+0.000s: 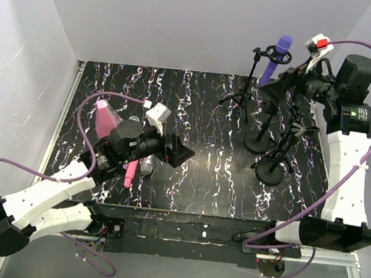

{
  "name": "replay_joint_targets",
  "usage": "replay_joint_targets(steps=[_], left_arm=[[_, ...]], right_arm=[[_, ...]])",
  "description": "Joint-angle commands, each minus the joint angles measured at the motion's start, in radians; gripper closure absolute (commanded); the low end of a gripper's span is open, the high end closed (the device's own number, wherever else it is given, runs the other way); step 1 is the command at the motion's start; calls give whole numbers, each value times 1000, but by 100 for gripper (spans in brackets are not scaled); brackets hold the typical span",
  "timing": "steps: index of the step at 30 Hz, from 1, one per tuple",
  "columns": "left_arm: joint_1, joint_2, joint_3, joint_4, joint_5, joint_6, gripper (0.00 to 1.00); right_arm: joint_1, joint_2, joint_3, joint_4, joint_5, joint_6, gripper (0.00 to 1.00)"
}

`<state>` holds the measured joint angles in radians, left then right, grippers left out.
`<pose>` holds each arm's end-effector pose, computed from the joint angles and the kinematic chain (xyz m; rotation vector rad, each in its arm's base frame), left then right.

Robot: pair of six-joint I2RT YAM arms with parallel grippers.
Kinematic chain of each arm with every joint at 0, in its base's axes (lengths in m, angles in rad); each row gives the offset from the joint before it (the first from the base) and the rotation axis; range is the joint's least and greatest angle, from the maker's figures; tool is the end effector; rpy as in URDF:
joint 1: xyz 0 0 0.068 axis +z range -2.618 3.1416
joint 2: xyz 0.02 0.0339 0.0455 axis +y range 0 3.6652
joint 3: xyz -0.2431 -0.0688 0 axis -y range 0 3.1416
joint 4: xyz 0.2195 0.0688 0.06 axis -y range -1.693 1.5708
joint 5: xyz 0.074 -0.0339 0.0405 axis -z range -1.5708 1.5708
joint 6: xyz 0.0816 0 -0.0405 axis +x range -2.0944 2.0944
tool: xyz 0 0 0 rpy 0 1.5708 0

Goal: Attach the microphones to the stand

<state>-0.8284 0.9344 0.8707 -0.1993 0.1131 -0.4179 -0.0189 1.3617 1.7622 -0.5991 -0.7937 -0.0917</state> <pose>0.1610 -0.1891 0.3146 0.4789 1.8865 -0.9591 0.2780 0.0529 0.4662 -0.6275 1.6326 0.6174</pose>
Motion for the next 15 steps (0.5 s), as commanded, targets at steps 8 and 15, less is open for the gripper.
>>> replay_joint_targets(steps=[8, 15], left_arm=[[3, 177, -127, 470, 244, 125, 2], [2, 372, -121, 636, 220, 123, 2]], right_arm=[[-16, -177, -144, -120, -58, -57, 5], [-36, -236, -205, -128, -88, -42, 5]])
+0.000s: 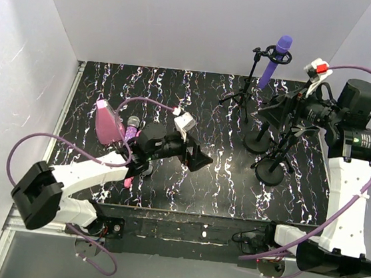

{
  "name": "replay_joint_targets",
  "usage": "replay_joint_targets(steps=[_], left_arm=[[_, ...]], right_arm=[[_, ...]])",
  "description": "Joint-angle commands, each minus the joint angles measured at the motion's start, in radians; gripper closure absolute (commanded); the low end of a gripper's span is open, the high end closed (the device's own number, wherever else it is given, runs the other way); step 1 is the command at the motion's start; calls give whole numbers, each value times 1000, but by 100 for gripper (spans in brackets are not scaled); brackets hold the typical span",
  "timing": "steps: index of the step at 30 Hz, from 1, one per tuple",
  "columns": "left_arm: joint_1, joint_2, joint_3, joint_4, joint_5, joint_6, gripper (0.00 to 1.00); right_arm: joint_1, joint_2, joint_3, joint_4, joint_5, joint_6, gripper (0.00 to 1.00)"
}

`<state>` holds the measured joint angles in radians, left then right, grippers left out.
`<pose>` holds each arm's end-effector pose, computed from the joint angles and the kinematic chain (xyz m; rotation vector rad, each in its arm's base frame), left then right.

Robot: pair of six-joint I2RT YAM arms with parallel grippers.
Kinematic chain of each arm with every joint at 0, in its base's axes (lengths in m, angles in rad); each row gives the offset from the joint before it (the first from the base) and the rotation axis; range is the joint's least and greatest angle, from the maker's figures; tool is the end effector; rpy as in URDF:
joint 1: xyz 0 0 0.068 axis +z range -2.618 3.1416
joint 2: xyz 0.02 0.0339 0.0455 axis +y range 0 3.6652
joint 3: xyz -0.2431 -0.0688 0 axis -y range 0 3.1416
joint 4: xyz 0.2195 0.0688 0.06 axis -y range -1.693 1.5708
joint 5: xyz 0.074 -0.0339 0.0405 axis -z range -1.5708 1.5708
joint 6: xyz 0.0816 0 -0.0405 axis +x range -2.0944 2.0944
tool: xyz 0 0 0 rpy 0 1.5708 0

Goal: Attach the microphones to the stand

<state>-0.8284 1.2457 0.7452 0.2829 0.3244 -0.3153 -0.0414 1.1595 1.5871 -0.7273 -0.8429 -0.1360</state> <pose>0.1914 -0.2471 0.2585 0.7241 1.7757 -1.0879 0.2226 0.0518 0.4441 -0.6512 1.6957 0.6574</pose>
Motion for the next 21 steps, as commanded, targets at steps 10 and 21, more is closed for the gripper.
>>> replay_joint_targets(steps=[10, 21], left_arm=[[3, 316, 46, 363, -7, -36, 2], [3, 659, 230, 670, 56, -30, 2]], right_arm=[[-46, -63, -65, 48, -87, 96, 5], [-86, -61, -65, 71, -134, 130, 6]])
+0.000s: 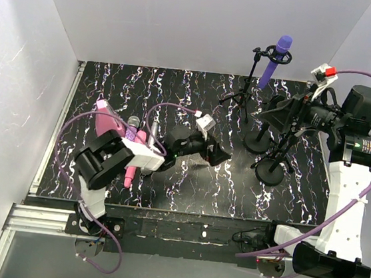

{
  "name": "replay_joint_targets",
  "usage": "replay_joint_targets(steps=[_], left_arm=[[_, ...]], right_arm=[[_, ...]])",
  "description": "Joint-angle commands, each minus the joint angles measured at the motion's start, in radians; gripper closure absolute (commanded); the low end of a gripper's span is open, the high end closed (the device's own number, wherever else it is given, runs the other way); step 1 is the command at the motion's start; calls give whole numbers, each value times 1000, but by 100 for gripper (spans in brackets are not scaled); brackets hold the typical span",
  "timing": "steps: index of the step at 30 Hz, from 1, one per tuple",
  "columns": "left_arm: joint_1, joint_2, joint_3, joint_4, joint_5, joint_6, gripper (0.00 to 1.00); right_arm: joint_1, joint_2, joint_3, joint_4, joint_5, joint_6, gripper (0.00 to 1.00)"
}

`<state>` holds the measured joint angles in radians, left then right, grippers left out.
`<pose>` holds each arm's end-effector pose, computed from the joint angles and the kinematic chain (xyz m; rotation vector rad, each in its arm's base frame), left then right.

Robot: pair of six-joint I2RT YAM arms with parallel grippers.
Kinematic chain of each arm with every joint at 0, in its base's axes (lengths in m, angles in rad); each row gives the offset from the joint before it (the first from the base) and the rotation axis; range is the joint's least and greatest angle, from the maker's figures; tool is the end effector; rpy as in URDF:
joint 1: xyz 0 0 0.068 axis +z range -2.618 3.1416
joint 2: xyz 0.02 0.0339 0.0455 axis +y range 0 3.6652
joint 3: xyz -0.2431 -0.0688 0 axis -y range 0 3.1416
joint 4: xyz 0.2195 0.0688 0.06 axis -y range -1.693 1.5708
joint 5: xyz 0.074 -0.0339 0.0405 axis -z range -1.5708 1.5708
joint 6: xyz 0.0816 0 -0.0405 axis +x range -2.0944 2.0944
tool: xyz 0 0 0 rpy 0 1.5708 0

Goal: Attach the microphones to the stand

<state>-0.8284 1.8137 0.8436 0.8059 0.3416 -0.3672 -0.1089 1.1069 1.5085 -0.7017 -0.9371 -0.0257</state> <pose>0.2509 -0.3139 0.1776 0.6882 1.7441 -1.1499 0.2126 0.0429 0.4358 -0.5625 1.7227 0.7732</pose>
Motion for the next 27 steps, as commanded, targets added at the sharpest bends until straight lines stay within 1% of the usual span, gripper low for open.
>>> replay_joint_targets(steps=[1, 6, 11, 12, 16, 22, 24, 27], left_arm=[[2, 129, 171, 147, 48, 24, 2], [3, 338, 377, 203, 77, 16, 3], [2, 499, 570, 266, 102, 31, 7], [-1, 522, 612, 263, 90, 39, 7], [-8, 611, 783, 194, 22, 83, 7], [-20, 736, 1006, 110, 33, 71, 10], [-24, 772, 1064, 70, 43, 73, 12], [-32, 812, 1149, 15, 71, 73, 20]], right_arm=[[-24, -9, 16, 50, -45, 20, 6], [-60, -16, 16, 74, -92, 86, 7], [-86, -19, 4, 111, -127, 125, 7], [-90, -19, 2, 117, -135, 133, 7], [-110, -22, -7, 140, -160, 164, 7], [-130, -28, -18, 153, -184, 187, 7], [-136, -27, -18, 165, -190, 199, 7], [-146, -25, -16, 174, -195, 208, 7]])
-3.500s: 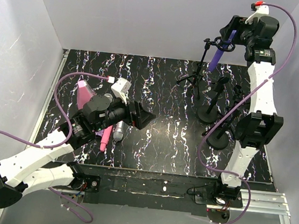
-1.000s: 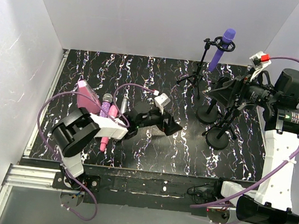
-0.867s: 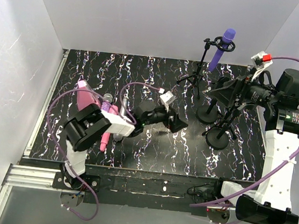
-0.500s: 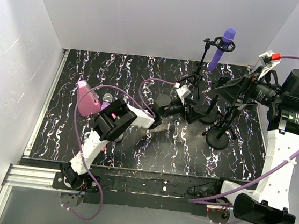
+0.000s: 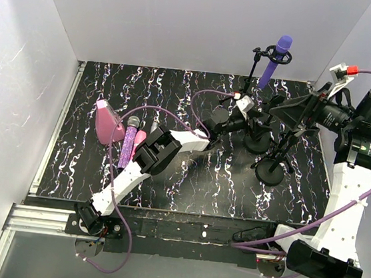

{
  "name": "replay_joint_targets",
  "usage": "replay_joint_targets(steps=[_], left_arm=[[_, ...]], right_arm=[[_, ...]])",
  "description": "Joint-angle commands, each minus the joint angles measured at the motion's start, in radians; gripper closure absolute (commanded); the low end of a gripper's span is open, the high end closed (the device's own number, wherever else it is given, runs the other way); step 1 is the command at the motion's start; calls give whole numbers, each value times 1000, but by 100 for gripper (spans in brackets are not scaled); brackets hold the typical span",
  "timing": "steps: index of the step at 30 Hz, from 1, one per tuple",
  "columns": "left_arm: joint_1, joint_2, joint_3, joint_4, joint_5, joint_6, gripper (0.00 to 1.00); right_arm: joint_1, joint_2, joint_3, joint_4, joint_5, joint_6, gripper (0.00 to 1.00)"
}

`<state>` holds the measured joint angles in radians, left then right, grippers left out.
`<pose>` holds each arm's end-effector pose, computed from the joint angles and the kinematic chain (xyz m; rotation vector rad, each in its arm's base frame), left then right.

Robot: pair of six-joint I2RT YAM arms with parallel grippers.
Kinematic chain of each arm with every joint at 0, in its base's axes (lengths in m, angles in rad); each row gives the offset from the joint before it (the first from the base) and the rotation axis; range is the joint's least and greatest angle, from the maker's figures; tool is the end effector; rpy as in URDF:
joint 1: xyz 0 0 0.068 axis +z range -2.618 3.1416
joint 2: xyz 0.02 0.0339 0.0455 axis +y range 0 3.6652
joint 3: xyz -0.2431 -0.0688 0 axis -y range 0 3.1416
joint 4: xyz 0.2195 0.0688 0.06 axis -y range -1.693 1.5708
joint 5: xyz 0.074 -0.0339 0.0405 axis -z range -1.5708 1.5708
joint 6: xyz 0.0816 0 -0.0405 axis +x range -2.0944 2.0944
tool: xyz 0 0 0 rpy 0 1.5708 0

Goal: Attach the microphones to the stand

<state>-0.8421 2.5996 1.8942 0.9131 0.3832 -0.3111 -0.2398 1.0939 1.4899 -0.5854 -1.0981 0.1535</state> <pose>0.3640 -0.4536 0.1731 0.7148 1.3077 -1.2098 0.2086 0.0238 0.4486 -0.4657 1.6729 0.8919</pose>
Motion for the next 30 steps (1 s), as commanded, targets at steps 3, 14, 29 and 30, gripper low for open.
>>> replay_joint_targets(steps=[3, 14, 29, 30], left_arm=[[-22, 59, 160, -126, 39, 17, 30], [23, -218, -175, -103, 115, 150, 100], [232, -1150, -963, -571, 422, 274, 100], [233, -1196, -995, -560, 392, 261, 100]], right_arm=[[-21, -19, -5, 64, -39, 35, 8], [-32, -49, -23, 67, -49, 43, 8], [-10, -31, -46, 45, -100, -3, 10], [-4, -29, -45, 39, -100, -12, 10]])
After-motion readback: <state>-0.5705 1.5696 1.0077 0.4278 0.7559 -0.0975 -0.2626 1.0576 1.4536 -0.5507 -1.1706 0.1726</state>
